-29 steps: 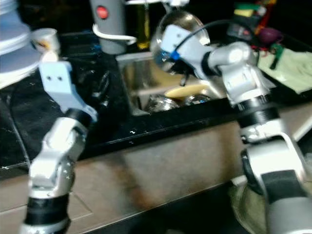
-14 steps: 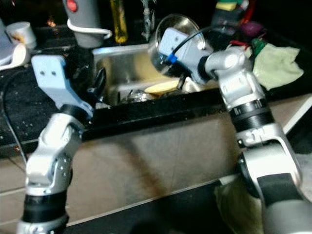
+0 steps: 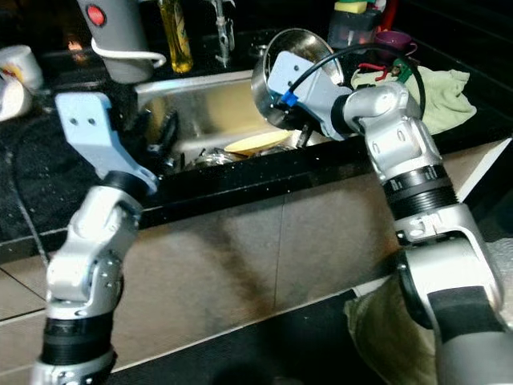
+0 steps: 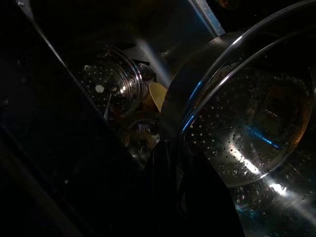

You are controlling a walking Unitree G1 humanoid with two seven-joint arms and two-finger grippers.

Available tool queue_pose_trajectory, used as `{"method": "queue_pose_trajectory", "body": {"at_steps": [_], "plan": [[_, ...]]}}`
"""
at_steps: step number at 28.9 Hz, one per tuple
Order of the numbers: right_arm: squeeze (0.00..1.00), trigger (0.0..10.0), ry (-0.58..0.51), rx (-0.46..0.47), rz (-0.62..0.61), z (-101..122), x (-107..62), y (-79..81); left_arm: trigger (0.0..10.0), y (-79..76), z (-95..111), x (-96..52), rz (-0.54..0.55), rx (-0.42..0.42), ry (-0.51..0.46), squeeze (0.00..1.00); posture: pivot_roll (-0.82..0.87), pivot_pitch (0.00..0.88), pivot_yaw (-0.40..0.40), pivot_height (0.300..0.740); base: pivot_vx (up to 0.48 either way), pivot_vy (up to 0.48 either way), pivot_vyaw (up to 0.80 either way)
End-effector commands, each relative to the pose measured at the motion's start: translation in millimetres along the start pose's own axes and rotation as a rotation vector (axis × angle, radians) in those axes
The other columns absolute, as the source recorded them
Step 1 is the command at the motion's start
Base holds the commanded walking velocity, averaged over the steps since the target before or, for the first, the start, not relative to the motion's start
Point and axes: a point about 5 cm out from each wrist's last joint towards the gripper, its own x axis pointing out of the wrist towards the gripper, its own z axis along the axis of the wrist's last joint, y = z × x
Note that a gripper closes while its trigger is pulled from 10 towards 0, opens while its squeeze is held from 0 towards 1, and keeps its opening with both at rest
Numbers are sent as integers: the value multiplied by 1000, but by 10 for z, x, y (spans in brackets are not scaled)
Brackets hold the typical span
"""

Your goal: Kitchen organization

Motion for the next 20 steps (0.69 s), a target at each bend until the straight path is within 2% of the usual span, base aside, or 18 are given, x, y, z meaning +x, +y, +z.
{"method": "queue_pose_trajectory", "body": {"at_steps": [1, 4, 5, 6, 7, 9, 20], "plan": [[0, 10000, -32, -13, -18, 83, 2, -18, 10000, 35, 1, 9, 17, 17, 5, 0, -93, 0, -35, 732, 0, 0, 0], [0, 10000, -60, 0, -35, 121, 29, -16, 10000, 125, 40, 2, 48, 71, -5, 0, -88, 0, -37, 732, 0, 0, 0], [0, 10000, -79, 11, -49, 142, 55, -15, 10000, 236, 89, -12, 79, 103, -18, 0, -76, 0, -43, 732, 251, 0, 0], [0, 10000, -79, 11, -49, 142, 55, -15, 10000, 236, 89, -12, 79, 103, -18, 0, -76, 0, -43, 732, 251, 0, 0], [0, 10000, -92, 18, -57, 154, 77, -13, 10000, 330, 133, -24, 105, 125, -29, 0, -74, 1, -44, 732, 262, 0, 0], [0, 10000, -100, 20, -58, 164, 89, -8, 10000, 381, 158, -33, 120, 139, -35, 0, -69, 1, -46, 732, 266, 0, 0], [0, 10000, -92, 3, -53, 159, 109, 6, 10000, 434, 183, -55, 137, 162, -41, 0, -64, 4, -49, 732, 297, 0, 0]]}}
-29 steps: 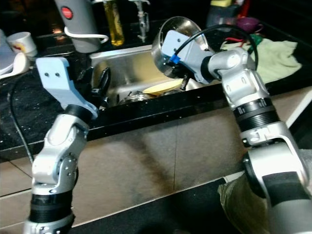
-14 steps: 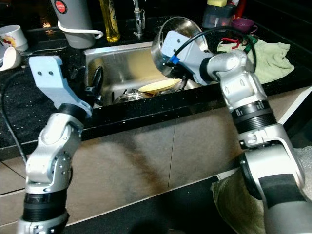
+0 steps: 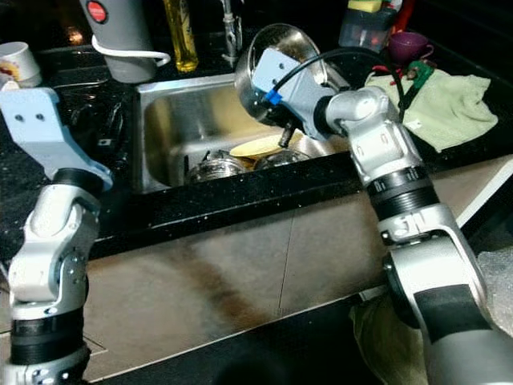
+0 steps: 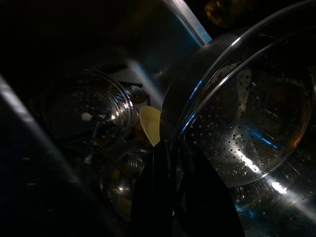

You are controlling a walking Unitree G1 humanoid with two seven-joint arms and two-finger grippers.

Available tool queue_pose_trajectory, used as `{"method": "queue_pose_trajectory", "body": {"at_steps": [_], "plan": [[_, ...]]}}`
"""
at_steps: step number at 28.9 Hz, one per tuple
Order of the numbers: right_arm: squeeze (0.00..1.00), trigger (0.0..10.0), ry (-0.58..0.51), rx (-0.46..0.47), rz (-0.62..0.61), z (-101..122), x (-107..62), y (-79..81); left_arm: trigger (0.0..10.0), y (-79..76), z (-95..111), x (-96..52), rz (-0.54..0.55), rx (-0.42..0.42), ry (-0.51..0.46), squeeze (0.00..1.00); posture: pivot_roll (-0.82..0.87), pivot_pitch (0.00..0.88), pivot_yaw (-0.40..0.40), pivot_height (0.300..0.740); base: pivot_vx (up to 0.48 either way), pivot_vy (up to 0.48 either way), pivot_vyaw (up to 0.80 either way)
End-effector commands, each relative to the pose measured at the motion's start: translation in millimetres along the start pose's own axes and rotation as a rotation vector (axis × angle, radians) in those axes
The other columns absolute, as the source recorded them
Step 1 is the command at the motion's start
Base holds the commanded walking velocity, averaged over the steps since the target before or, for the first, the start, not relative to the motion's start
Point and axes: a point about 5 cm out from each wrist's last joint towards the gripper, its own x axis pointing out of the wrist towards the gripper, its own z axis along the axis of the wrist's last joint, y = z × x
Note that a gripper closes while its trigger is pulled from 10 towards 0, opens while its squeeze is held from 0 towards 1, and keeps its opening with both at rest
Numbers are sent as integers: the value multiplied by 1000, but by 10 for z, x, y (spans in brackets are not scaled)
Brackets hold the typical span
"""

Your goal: Kitchen organization

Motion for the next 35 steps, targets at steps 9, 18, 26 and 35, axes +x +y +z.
{"method": "queue_pose_trajectory", "body": {"at_steps": [9, 18, 26, 35], "plan": [[0, 10000, -7, -57, -23, 31, -45, -65, 10000, -4, 22, -26, -12, 32, -10, 0, -61, 4, -48, 732, 345, 0, 682], [0, 10000, 37, -99, 35, 7, -53, -37, 10000, -103, 8, -21, -48, -25, -5, 0, -61, 0, -45, 732, 228, 0, 88], [0, 10000, 365, -256, 263, -350, -201, 68, 10000, -213, -37, -43, -111, -40, 22, 0, -63, 0, -51, 732, 0, 0, 0], [0, 10000, 555, -330, 355, -572, -316, 31, 10000, -242, -55, -65, -124, -54, 27, 0, -67, 0, -66, 732, 0, 0, 0]]}}
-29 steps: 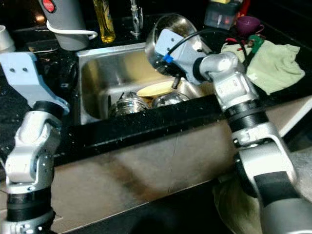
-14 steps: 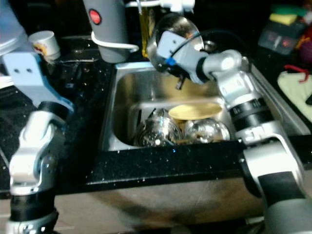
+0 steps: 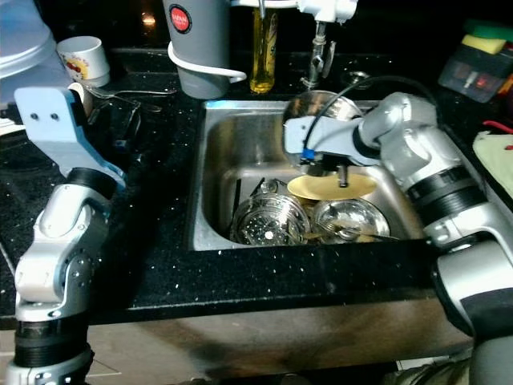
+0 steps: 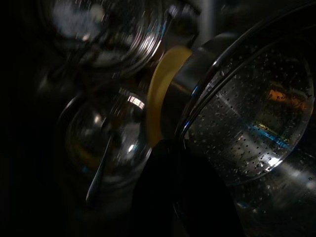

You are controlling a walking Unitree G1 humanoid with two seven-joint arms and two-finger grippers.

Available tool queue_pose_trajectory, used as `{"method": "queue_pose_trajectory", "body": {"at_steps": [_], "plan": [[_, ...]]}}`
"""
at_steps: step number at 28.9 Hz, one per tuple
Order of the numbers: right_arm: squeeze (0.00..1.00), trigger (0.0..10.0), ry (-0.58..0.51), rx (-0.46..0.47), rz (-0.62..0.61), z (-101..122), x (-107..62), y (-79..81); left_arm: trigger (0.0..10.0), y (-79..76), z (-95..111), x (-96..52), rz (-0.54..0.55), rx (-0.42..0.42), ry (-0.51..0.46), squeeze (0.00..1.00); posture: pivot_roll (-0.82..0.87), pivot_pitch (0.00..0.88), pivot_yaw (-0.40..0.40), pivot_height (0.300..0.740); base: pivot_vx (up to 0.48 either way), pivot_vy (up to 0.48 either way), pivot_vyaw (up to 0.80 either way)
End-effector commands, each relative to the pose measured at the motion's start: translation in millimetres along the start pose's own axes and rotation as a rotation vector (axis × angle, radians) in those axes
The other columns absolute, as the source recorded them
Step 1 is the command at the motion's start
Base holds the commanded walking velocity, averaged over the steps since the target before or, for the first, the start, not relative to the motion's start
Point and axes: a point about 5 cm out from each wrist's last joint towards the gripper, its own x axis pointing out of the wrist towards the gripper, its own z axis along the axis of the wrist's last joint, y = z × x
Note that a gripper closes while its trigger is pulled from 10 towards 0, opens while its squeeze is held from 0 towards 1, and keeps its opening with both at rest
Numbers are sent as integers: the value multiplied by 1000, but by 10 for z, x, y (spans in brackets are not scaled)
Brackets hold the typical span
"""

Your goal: Kitchen organization

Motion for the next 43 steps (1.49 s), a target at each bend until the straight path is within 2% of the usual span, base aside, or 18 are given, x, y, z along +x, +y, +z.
{"method": "queue_pose_trajectory", "body": {"at_steps": [1, 3, 5, 15, 27, 40, 41, 42, 43], "plan": [[0, 10000, 15, -19, -10, 23, 10, -22, 10000, -39, -35, -26, -16, -9, 17, 0, -67, 0, -66, 732, 0, 0, 0], [0, 10000, 25, -24, 30, 42, 115, 28, 10000, -52, -30, -33, -22, -12, 14, 0, -66, 0, -67, 732, 0, 0, 0], [0, 10000, 28, -30, 76, 103, 300, 88, 10000, -67, -13, -34, -35, -1, 8, 0, -60, 0, -68, 732, 0, 0, 0], [0, 10000, 75, 28, 103, 122, 620, 154, 10000, -99, -7, -59, -38, 9, 6, 0, -55, 0, -73, 732, 0, 0, 0], [0, 10000, 71, 87, 87, 183, 813, 206, 10000, -138, 39, -99, -48, 10, -6, 0, -53, 0, -89, 732, 0, 0, 0], [0, 10000, 10, 64, 45, 350, 798, 121, 10000, -156, 138, -163, -34, 23, -16, 0, 12, 17, -101, 732, 0, 0, 0], [263, 10000, 7, 58, 45, 367, 797, 115, 10000, -154, 148, -187, -27, 18, -15, 0, 16, 30, -107, 732, 0, 0, 0], [263, 10000, 7, 58, 45, 367, 797, 115, 10000, -154, 148, -187, -27, 18, -15, 0, 16, 30, -107, 732, 0, 0, 0], [357, 10000, 5, 56, 45, 375, 797, 114, 10000, -155, 150, -195, -25, 17, -12, 0, 16, 30, -107, 732, 0, 0, 0]]}}
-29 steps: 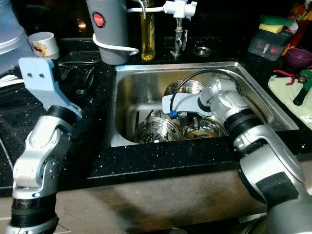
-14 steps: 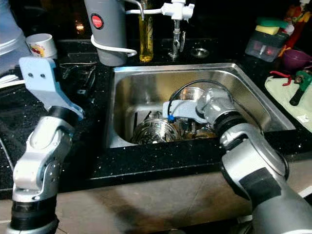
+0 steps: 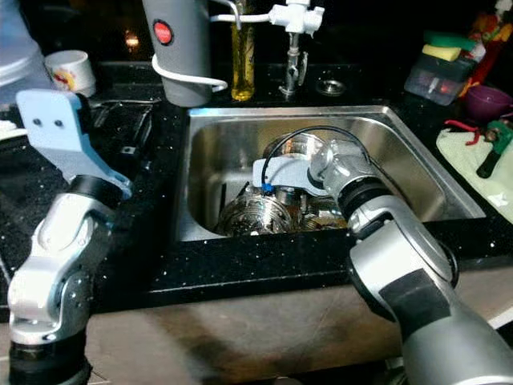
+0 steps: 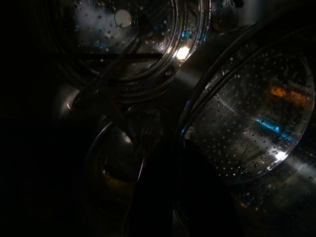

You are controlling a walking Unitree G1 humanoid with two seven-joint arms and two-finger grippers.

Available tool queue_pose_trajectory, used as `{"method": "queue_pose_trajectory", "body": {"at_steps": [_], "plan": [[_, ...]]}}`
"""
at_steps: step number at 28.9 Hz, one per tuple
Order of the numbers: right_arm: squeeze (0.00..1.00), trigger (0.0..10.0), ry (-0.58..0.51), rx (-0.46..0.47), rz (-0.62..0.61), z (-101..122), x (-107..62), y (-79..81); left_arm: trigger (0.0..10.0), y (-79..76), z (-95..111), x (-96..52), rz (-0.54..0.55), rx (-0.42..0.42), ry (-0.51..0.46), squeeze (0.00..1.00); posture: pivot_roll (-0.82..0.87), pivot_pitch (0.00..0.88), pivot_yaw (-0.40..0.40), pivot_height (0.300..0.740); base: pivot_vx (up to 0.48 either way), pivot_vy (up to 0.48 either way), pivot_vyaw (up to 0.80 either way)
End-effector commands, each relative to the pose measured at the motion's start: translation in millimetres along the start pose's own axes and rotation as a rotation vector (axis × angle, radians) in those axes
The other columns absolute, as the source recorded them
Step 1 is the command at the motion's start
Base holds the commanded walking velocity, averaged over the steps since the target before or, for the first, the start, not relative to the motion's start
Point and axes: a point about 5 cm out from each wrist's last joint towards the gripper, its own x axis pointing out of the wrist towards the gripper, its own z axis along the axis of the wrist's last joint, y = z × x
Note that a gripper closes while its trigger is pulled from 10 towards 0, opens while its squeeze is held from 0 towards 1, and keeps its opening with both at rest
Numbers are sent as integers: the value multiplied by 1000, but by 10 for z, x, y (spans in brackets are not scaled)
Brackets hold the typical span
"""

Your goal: Kitchen organization

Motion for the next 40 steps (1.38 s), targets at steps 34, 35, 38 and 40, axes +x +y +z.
{"method": "queue_pose_trajectory", "body": {"at_steps": [34, 35, 38, 40], "plan": [[0, 10000, -1581, 556, -135, 410, -1169, -358, 10000, -8, -45, 21, -3, 19, 55, 0, -49, 10, -69, 732, 0, 0, 0], [0, 10000, -1644, 620, -147, 389, -1167, -328, 10000, 1, -52, 21, 1, 16, 59, 0, -53, 9, -66, 732, 0, 0, 0], [0, 10000, -1710, 711, -151, 355, -1119, -220, 10000, 12, -58, 30, 7, 10, 63, 0, -58, 13, -64, 732, 0, 0, 0], [0, 10000, -1745, 797, -142, 333, -1071, -136, 10000, 14, -63, 30, 14, 9, 66, 0, -64, 9, -66, 732, 0, 0, 0]]}}
